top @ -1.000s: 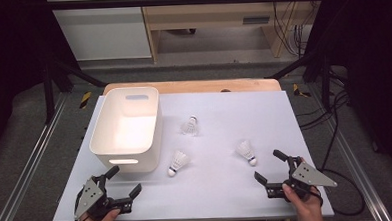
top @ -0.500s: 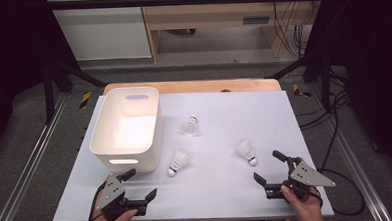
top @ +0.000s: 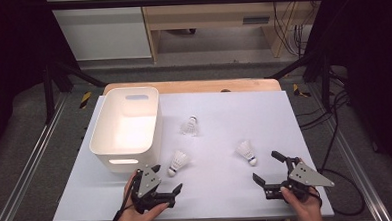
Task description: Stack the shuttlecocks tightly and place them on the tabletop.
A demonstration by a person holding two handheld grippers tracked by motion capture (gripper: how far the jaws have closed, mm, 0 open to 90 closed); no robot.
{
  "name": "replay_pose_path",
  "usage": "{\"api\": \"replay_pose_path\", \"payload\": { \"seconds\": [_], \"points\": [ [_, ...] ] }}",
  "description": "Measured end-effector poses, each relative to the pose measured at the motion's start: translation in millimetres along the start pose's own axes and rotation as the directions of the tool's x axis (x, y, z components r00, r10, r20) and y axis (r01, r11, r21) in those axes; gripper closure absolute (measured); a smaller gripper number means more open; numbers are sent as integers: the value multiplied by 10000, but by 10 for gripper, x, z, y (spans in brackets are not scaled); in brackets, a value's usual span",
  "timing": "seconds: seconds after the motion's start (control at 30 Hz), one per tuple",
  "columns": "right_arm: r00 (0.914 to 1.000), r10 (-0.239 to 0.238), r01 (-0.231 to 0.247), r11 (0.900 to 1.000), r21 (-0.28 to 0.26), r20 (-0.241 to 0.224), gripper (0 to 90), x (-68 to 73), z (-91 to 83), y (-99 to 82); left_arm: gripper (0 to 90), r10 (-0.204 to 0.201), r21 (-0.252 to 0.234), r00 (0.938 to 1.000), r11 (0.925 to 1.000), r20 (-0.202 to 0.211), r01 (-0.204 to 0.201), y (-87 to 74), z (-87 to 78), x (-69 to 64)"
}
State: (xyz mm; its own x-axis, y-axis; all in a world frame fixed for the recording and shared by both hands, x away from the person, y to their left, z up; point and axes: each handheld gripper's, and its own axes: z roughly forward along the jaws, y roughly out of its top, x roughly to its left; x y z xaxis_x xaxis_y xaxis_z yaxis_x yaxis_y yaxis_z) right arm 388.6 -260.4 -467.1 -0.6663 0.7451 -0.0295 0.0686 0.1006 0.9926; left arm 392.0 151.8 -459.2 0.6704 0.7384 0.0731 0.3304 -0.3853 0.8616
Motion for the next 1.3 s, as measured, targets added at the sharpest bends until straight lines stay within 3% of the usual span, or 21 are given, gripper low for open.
{"api": "replay_pose_path", "payload": {
  "seconds": [0.23,0.67,0.8,1.03,1.07,1.1,1.17,1.23,1.3],
  "points": [
    [10000,-6,5,10000,-4,-81,29,1,-5,7,106,84,672,9991,9977,-427,-55,93,223,-35],
    [9999,-43,43,10000,-6,-163,29,8,3,12,114,29,1067,9978,9943,-664,42,190,469,-67],
    [9997,24,-26,10000,-68,-255,29,15,2,20,108,644,1365,9923,9894,-1054,-497,232,554,-102],
    [9994,6,-8,10000,-70,-356,29,29,6,25,108,596,1892,9888,9814,-1371,-329,260,710,-76],
    [9994,8,-11,10000,-77,-355,29,26,5,26,108,693,1993,9871,9791,-1443,-395,264,727,-77],
    [9994,6,-10,10000,-92,-345,29,22,2,26,108,1134,2075,9808,9750,-1585,-792,272,747,-81],
    [9994,55,-58,10000,-76,-334,29,21,-2,27,112,1261,2166,9793,9721,-1585,-901,274,779,-86],
    [9993,47,-50,9999,-103,-376,29,20,-1,29,113,793,2210,9863,9742,-1445,-459,270,811,-72],
    [9991,45,-49,10000,-84,-418,29,26,-1,33,116,714,2417,9861,9698,-1501,-335,267,847,-57]
  ]
}}
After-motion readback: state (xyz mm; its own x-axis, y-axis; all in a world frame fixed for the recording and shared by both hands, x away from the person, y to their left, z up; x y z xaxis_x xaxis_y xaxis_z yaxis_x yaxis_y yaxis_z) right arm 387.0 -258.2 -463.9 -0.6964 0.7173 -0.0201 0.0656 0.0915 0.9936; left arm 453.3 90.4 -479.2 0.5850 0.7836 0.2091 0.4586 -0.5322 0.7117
